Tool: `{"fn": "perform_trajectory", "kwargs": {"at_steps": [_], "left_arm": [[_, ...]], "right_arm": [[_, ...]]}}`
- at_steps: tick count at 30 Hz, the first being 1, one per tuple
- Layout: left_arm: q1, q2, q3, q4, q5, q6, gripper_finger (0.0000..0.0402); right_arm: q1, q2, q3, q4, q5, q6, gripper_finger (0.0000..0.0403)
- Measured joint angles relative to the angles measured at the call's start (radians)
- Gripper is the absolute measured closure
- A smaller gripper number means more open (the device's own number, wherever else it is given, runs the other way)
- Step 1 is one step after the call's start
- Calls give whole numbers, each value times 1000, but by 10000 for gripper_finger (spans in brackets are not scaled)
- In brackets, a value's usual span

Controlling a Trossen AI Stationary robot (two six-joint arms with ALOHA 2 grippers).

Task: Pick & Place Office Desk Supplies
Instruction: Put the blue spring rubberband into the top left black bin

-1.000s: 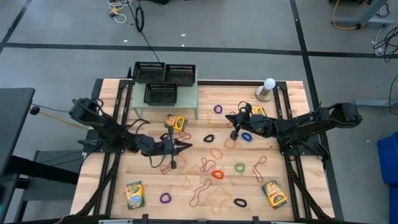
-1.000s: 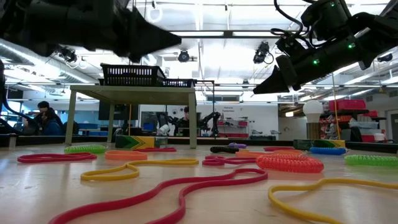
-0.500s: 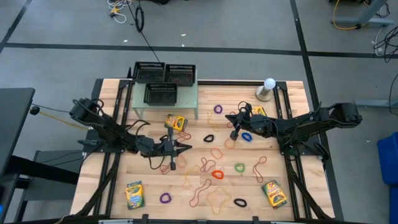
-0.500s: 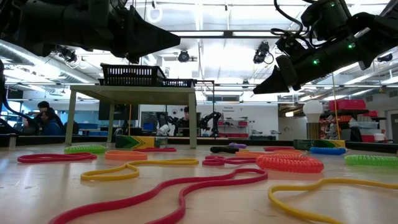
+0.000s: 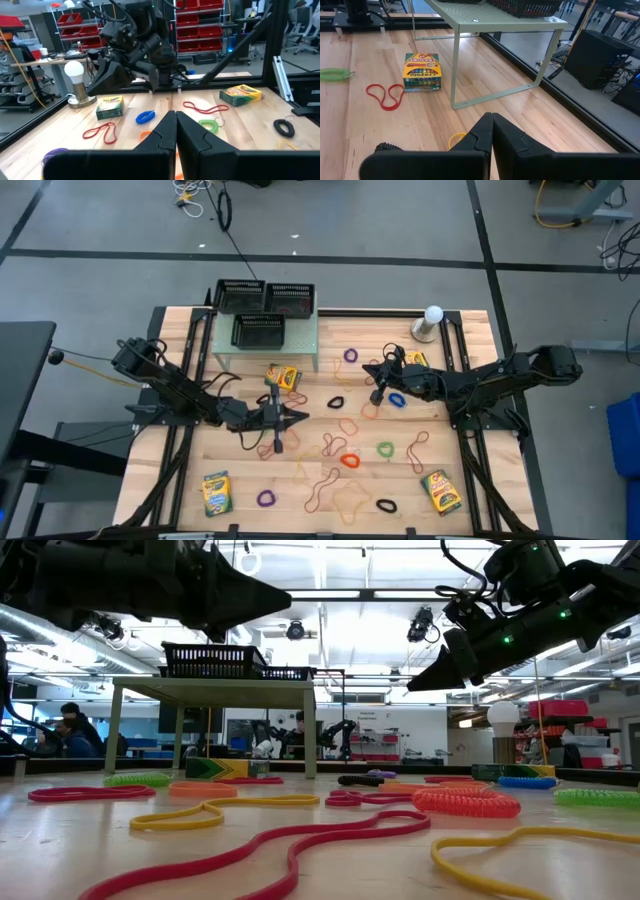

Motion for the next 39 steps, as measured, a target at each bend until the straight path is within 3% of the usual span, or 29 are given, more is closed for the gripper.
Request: {"fn": "perform_trajectory", "kwargs": {"at_steps": [21,32,36,39], "left_arm": [[-5,0,0,-16,3,-15,394],[-5,0,0,-17,0,-15,394],[-5,0,0,-17,-1,-15,394],[-5,0,0,-19,0,-15,394]], "right_arm": [[0,0,0,7,0,2,387],[0,0,0,13,-5,157,387],[6,-9,11,-74,-109,176,391],[28,-9,63,-260,-121,235,398]]}}
